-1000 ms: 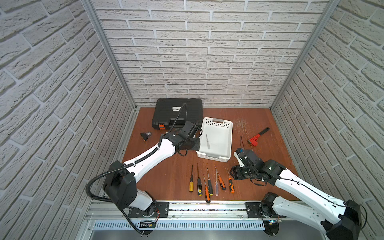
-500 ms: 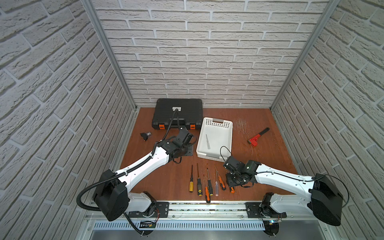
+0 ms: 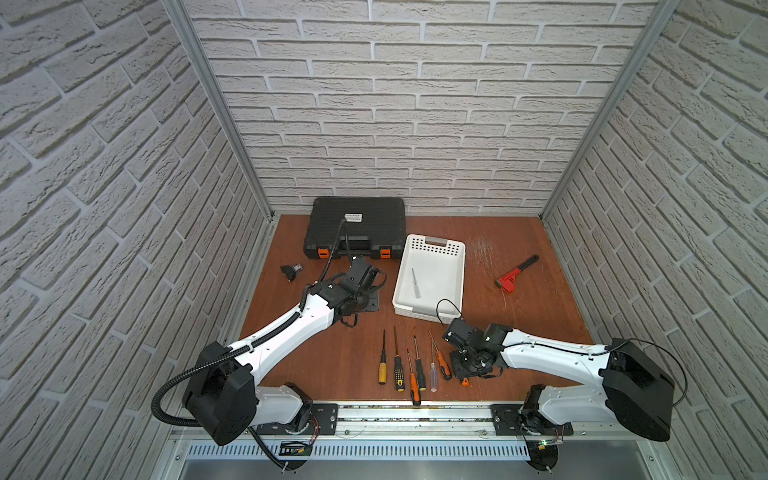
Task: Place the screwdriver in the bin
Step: 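Move the right gripper to the orange-black screwdriver while the left gripper withdraws, then grasp the orange-black screwdriver with the right gripper and carry it over the basket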
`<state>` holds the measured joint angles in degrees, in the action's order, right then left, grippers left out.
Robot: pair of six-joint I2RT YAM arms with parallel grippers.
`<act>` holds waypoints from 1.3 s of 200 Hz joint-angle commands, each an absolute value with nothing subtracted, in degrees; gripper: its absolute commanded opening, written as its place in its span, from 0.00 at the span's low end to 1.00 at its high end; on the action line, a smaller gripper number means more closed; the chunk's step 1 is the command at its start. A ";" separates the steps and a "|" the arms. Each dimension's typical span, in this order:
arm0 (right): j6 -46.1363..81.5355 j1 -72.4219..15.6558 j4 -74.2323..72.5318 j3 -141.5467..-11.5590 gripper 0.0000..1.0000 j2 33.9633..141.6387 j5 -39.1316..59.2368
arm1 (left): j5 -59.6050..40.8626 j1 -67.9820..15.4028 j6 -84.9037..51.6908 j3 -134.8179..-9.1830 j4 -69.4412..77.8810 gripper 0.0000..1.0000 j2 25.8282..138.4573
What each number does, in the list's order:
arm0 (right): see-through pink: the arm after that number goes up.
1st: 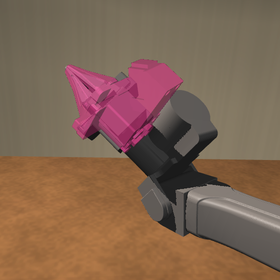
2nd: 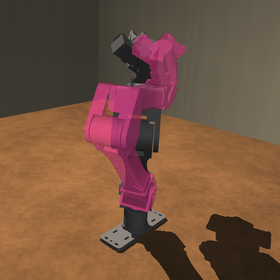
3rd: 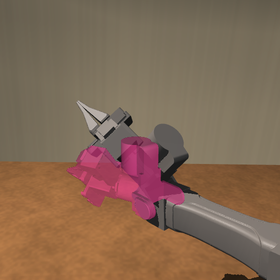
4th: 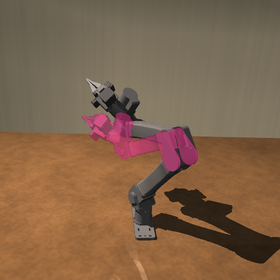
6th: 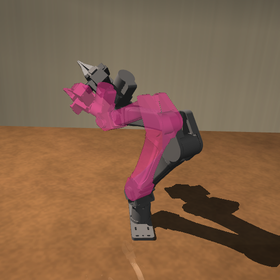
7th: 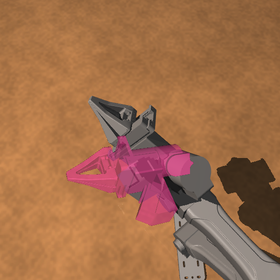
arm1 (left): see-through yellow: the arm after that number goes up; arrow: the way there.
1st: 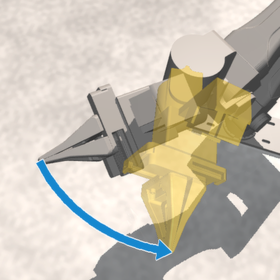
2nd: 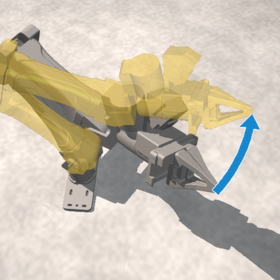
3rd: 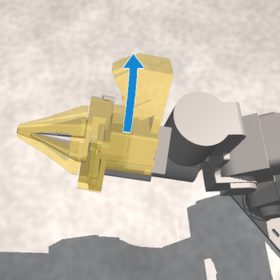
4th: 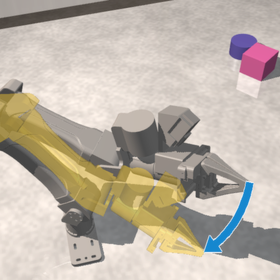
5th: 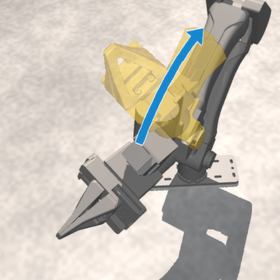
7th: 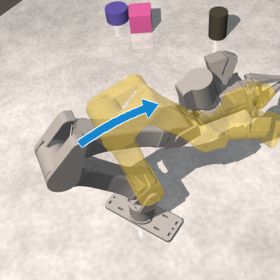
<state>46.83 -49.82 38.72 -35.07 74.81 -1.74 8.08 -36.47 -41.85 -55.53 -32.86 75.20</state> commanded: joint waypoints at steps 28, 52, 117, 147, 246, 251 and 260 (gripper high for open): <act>49.20 -50.25 36.83 -32.45 0.30 75.42 -2.81 | 9.14 -35.27 -41.86 -54.93 -32.08 0.51 74.25; 49.71 -50.28 37.06 -32.00 0.15 75.72 -2.88 | 9.26 -34.73 -41.19 -55.24 -32.24 0.51 74.09; 52.64 -48.90 44.85 -32.16 0.06 68.60 -7.46 | 9.05 -32.45 -40.34 -55.59 -32.17 0.51 73.25; 53.40 -47.22 48.01 -32.23 0.06 64.98 -8.04 | 9.05 -32.17 -40.26 -55.53 -32.09 0.51 72.95; 40.13 -27.60 51.66 -48.77 0.06 58.66 -7.88 | 8.22 -31.11 -40.55 -53.17 -31.46 0.51 71.15; 38.73 -27.16 51.35 -51.22 0.06 60.35 -7.52 | 8.01 -31.11 -40.79 -52.96 -31.46 0.51 71.10; 36.21 -26.90 50.01 -55.43 0.06 63.53 -6.61 | 7.59 -31.11 -41.15 -52.60 -31.51 0.51 70.92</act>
